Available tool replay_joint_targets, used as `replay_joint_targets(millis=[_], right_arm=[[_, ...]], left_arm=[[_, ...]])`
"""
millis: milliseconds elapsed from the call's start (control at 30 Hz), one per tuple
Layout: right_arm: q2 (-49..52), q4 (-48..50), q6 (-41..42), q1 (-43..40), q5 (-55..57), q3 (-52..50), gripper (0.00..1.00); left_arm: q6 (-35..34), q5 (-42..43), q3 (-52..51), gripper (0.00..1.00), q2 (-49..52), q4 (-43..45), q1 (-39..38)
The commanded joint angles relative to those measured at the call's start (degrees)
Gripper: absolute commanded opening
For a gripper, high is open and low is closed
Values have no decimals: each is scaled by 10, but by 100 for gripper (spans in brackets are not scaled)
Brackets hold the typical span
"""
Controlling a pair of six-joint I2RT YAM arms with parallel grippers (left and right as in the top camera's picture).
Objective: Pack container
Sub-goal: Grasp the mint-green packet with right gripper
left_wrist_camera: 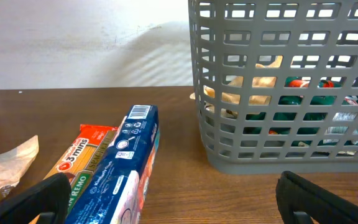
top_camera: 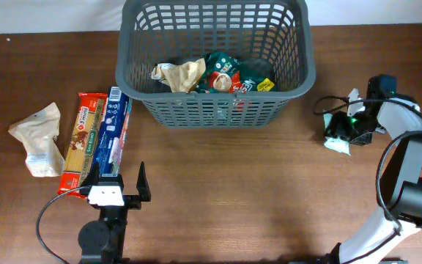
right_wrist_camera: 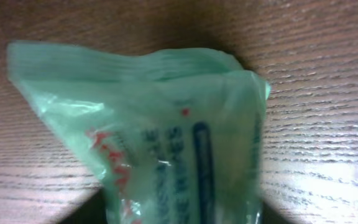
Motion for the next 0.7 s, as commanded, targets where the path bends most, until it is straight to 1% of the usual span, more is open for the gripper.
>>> replay_joint_targets(millis=[0,33,67,167,267,333,433,567,667], right_arm=[[7,6,12,3,18,-6,14],[6,6,18,2,18,-5,8],[5,3,26,1,18,-3,4],[-6,-34,44,-5,2,35,4],[-30,-99,44,-7,-35,124,4],[-49,-151,44,-5,-60,215,4],[-73,-213,35,11,-109,396,3],[-81,-249,6,66,-115,622,4],[-81,-246,-40,133,-115,726,4]], left_arm=[[-3,6,-4,99,-4,1,-2],[-3,6,-4,99,-4,1,-2],[-3,6,-4,99,-4,1,-2],[-4,6,-4,99,-4,1,-2],[-3,6,-4,99,-4,1,-2],[-3,6,-4,99,-4,1,-2],[-3,6,-4,99,-4,1,-2],[-4,6,-4,99,-4,1,-2],[-3,6,-4,99,-4,1,-2]])
